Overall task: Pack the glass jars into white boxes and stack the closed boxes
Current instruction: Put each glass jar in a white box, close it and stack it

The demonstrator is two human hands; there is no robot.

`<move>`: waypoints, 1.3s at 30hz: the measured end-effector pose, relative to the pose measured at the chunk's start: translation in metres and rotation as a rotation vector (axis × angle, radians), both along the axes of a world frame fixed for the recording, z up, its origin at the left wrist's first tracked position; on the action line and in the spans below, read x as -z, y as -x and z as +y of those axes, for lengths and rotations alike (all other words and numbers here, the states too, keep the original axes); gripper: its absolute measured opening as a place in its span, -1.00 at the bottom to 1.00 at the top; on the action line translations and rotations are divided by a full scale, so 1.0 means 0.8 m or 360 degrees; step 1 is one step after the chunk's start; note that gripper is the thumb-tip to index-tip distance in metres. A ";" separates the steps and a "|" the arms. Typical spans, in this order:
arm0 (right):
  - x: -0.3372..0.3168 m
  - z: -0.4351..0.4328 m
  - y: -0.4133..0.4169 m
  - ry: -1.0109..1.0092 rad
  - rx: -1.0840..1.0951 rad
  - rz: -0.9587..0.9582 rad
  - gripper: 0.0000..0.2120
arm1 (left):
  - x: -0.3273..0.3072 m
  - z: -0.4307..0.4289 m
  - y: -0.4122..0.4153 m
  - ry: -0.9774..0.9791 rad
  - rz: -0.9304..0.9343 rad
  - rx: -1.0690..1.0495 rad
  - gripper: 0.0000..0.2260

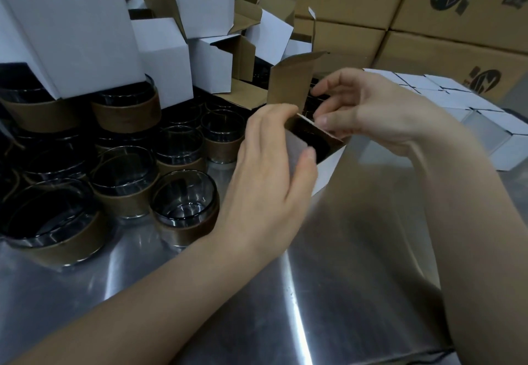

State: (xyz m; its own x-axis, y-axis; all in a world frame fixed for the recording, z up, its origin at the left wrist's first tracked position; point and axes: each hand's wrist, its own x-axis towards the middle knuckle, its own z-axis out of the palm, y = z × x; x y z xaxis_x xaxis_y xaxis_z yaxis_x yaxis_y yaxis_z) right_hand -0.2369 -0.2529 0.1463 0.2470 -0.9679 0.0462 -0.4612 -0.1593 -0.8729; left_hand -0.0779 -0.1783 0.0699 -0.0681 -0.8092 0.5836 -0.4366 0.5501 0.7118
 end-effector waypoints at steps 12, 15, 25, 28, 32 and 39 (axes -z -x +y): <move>0.016 -0.015 0.005 -0.0242 -0.0180 -0.0146 -0.63 | -0.002 -0.006 0.001 0.0033 0.0383 -0.0091 -0.38; 0.018 -0.017 0.008 -0.0277 -0.0248 -0.0152 -0.70 | -0.007 -0.008 -0.001 -0.0129 0.0601 -0.0012 -0.28; 0.022 -0.020 0.016 -0.0303 -0.0506 -0.0183 -0.67 | -0.008 -0.025 -0.009 -0.0438 0.0768 0.0040 -0.59; 0.020 -0.021 0.014 -0.0374 -0.0454 -0.0257 -0.66 | -0.007 -0.028 -0.010 -0.0437 0.0813 -0.0050 -0.63; 0.020 -0.017 0.014 -0.0346 -0.0563 -0.0137 -0.64 | -0.007 -0.027 -0.010 -0.0571 0.0936 -0.0131 -0.63; 0.039 -0.010 0.018 -0.0085 -0.0563 -0.0144 -0.65 | -0.012 -0.023 -0.009 -0.0615 0.1306 0.0012 -0.74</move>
State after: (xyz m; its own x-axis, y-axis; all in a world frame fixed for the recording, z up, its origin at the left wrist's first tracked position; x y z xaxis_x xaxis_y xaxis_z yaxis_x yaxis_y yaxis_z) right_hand -0.2512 -0.2605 0.1150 0.5639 -0.8251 0.0350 -0.3065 -0.2485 -0.9188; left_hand -0.0708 -0.1963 0.0793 0.2433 -0.9599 0.1390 0.2918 0.2091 0.9334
